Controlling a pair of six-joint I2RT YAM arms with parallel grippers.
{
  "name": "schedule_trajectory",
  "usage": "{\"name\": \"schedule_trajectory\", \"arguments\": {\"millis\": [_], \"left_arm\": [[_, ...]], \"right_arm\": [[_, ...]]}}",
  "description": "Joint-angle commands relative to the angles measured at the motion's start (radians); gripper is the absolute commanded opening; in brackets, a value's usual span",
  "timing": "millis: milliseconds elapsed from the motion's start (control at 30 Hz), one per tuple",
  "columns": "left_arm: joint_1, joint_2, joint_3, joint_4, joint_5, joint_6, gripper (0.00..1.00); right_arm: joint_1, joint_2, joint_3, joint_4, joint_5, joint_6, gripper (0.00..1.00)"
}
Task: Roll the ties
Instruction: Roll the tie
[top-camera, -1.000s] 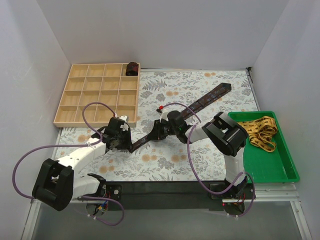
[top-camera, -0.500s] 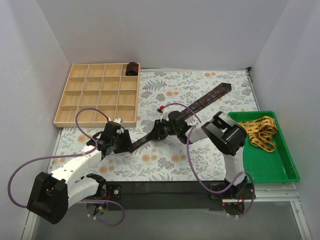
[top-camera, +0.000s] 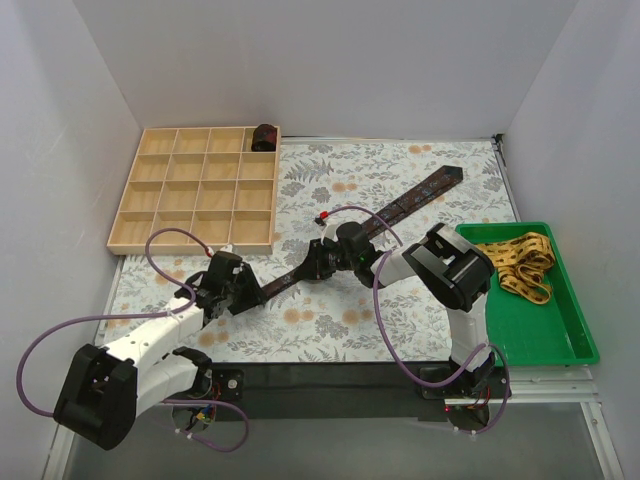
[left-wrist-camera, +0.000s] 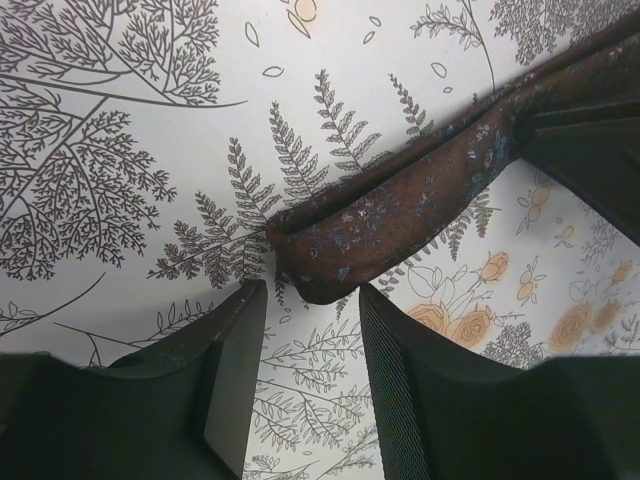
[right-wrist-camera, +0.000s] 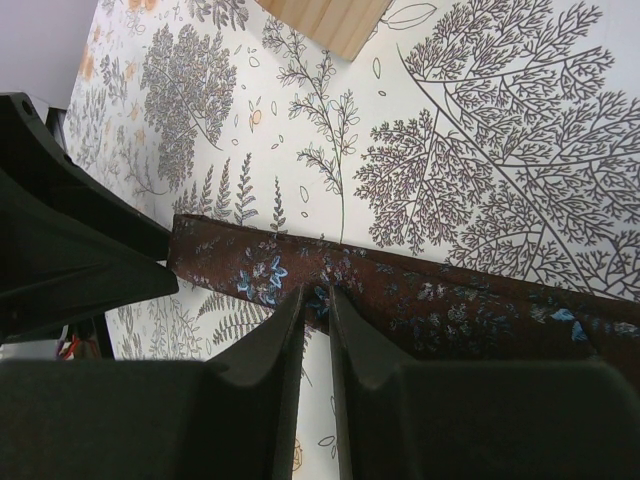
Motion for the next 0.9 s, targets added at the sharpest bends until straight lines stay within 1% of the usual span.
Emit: {"name": "schedule_trajectory", "arguments": {"millis": [0, 100, 200, 333, 367, 400, 467, 500, 633, 800, 867], "left_arm": [[0.005, 0.003, -0.028, 0.018, -0.072, -0.046, 0.40], [0.005, 0.000, -0.028, 0.009, -0.084, -0.055, 0.40], [0.005, -0.036, -0.025, 0.026, -0.069, -0.053, 0.41], [0.005, -0.146, -0.045, 0.056, -0.075, -0.085, 0.46], [0.005, -0.166, -0.051, 0.061, -0.083, -0.090, 0.50], [0.005, -0.175, -0.057, 0.072, -0.086, -0.111, 0.52], [0.005, -0.159, -0.062, 0.083, -0.075, -0.116, 0.52], [0.005, -0.117, -0.059, 0.089, -0.071, -0.113, 0.52], [0.005, -0.045, -0.036, 0.084, -0.067, -0.092, 0.47], [0.005, -0.033, -0.056, 0.095, -0.120, -0.113, 0.44], [0.005, -0.016, -0.061, 0.095, -0.120, -0.118, 0.44]], "right_arm": [[-0.007, 0.022, -0.025, -0.011, 0.017, -0.031, 0.20], [-0.007, 0.018, -0.026, -0.010, 0.014, -0.034, 0.20], [-0.005, 0.018, -0.028, -0.008, 0.011, -0.036, 0.20], [-0.007, 0.022, -0.022, -0.008, 0.009, -0.033, 0.20], [-0.005, 0.023, -0.022, -0.010, 0.008, -0.033, 0.20], [-0.007, 0.025, -0.020, -0.008, 0.008, -0.031, 0.20], [-0.007, 0.026, -0.019, -0.008, 0.005, -0.033, 0.20], [-0.005, 0.028, -0.017, -0.010, 0.006, -0.033, 0.21], [-0.005, 0.025, -0.017, -0.005, 0.003, -0.031, 0.20], [-0.007, 0.022, -0.023, -0.002, 0.006, -0.036, 0.20], [-0.007, 0.017, -0.029, -0.004, 0.009, -0.041, 0.20]]}}
